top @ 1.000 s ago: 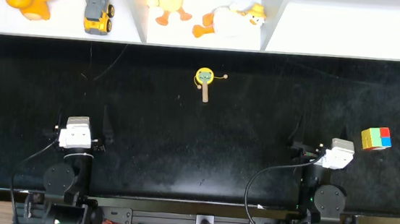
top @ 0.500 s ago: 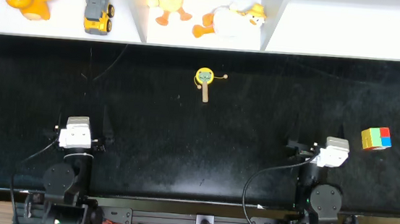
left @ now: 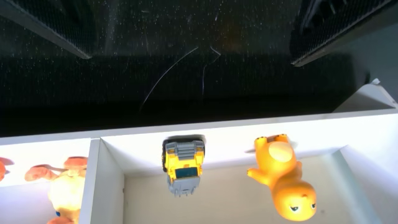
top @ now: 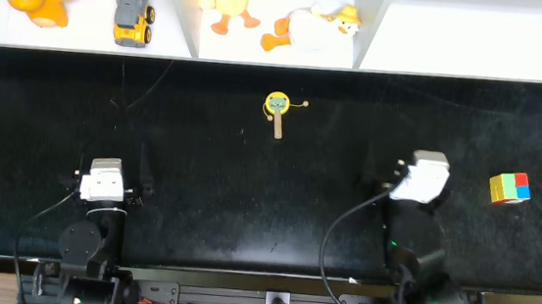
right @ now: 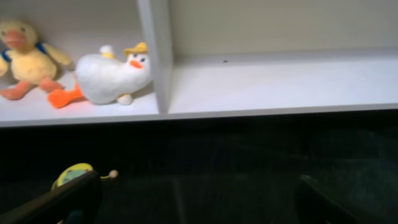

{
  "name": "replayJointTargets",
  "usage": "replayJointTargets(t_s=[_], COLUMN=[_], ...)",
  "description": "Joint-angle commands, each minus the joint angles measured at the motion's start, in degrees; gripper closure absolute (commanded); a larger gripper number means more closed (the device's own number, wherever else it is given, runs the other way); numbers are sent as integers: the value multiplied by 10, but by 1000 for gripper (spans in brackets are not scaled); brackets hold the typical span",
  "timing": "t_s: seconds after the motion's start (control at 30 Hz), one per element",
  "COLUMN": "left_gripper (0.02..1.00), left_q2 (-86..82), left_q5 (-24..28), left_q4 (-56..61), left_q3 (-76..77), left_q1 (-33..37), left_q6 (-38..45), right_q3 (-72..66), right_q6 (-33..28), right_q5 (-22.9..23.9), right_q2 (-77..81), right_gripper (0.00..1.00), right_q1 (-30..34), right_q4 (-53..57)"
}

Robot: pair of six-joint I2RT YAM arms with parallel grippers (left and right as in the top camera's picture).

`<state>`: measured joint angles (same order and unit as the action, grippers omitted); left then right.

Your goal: Store Toys

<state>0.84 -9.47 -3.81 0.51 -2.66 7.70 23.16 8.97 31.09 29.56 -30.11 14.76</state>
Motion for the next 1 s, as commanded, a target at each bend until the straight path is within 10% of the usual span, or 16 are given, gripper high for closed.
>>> replayJointTargets(t_s=[0.03,0.4,1.0], left_gripper=[20,23,20], left_q2=[-7,-7,-7], left_q5=[4,4,4], left_q4=[-2,-2,-2], left_q3=[0,0,0], left_q1=[-3,-3,-3], left_q6=[9,9,9], right_q3=[72,244,322], right_q6=[98,379,387], right_q5=[119,197,66], right_q2=[73,331,552], right_gripper=[5,7,7], right_q1=[-85,-231,-218], right_q4=[54,255,173])
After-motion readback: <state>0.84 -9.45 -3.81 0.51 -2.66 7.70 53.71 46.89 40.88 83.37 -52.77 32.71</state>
